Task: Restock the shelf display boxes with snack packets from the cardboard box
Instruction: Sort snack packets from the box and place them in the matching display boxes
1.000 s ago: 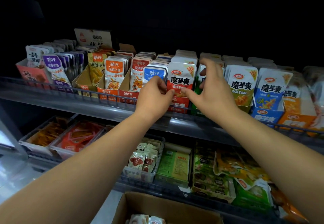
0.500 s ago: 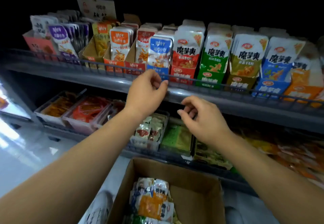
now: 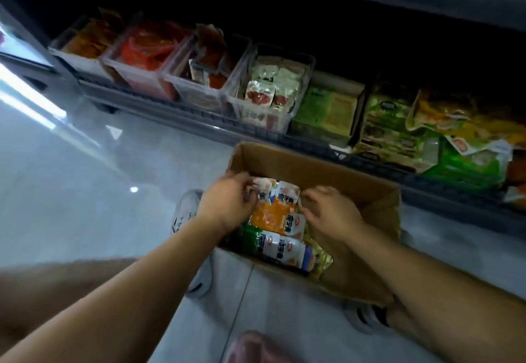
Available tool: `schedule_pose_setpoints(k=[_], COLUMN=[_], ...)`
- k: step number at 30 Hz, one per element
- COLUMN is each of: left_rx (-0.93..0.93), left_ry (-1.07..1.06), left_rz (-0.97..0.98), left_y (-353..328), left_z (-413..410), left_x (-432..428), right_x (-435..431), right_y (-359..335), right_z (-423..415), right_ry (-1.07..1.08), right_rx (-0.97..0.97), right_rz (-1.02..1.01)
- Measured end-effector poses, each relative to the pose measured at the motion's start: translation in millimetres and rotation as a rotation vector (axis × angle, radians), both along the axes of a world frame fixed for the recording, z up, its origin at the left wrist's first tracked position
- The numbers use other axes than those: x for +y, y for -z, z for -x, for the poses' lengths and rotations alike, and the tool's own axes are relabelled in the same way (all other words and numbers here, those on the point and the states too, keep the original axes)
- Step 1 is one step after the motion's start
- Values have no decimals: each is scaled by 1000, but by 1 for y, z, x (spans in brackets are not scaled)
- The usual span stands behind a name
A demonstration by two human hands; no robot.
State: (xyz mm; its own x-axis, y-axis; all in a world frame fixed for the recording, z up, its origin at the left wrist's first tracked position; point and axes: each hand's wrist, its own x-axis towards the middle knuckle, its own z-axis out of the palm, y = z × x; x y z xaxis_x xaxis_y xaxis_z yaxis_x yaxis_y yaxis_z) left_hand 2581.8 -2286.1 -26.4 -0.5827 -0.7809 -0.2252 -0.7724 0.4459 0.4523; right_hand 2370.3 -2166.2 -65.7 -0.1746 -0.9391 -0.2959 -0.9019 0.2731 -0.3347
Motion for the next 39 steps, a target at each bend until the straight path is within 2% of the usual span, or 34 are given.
schedule_pose_setpoints(k=[3, 7, 12, 18, 30, 32, 35, 39], left_rx=[-85, -84, -17, 0, 76, 62, 24, -5], left_ry=[69, 100, 52, 37, 20, 19, 32, 70], left_rz=[-2, 48, 34, -1, -7, -15, -22, -18], left_y=[20, 37, 44, 44, 34, 36, 37, 34], left_z=[-4, -12, -13, -16, -37, -37, -36, -34], left_x=[11, 10, 3, 2, 8, 9, 11, 11], right_x=[7, 12, 1, -4, -4, -3, -1, -6], right_y=[41, 90, 125, 149, 142, 137, 122, 70], right_z=[-2, -6, -12, -16, -18, -22, -26, -25], right_ry=[45, 189, 372, 504, 405, 388, 428, 456], right_rx=[-47, -162, -374, -440, -253, -311, -511, -636], right_rz=[-108, -228, -200, -301, -271, -239, -203, -99])
